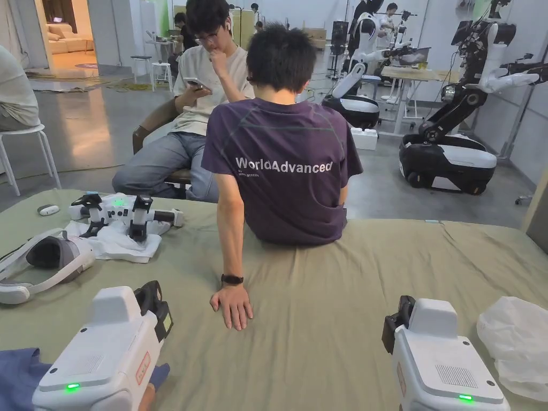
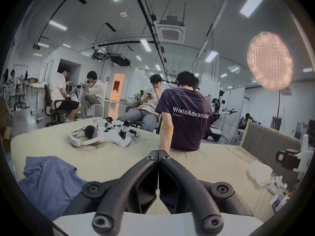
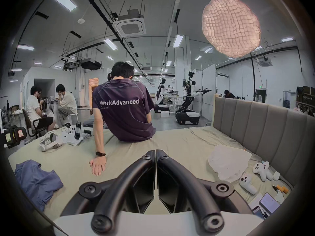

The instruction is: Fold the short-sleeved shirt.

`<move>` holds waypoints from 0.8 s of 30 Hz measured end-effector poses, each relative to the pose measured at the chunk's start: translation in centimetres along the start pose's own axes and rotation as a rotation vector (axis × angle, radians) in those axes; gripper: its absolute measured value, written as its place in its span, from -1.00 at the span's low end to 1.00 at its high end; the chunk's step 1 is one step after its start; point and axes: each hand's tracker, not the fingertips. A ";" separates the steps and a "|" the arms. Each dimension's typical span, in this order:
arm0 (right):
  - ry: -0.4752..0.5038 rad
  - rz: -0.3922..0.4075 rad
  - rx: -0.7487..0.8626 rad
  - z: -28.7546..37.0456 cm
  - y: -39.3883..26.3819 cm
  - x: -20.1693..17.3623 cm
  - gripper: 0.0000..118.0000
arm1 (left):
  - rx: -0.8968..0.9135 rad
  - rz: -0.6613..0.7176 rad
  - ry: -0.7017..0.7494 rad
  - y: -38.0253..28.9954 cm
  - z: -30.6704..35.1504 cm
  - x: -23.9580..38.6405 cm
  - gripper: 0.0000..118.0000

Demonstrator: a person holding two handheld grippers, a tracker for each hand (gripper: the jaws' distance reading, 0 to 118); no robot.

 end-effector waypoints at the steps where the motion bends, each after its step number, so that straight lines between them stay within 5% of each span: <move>1: 0.005 0.004 0.002 0.1 0.0 -0.1 -1.00 | -0.031 -0.021 0.006 0.1 0.1 -0.4 -1.00; 18: 0.082 0.107 -0.109 -1.2 -3.2 -3.9 -1.00 | -0.609 -0.010 0.248 -5.9 3.6 -23.0 -0.93; 20: 0.092 0.124 -0.115 -1.2 -3.4 -4.4 -1.00 | -0.675 0.007 0.261 -6.8 3.2 -25.1 -0.67; 23: 0.100 0.134 -0.126 -1.2 -3.8 -5.0 -1.00 | -0.751 0.030 0.271 -8.1 2.3 -26.6 0.37; 24: 0.108 0.135 -0.136 -1.2 -3.9 -5.3 -1.00 | -0.784 0.026 0.278 -8.6 1.7 -26.9 0.45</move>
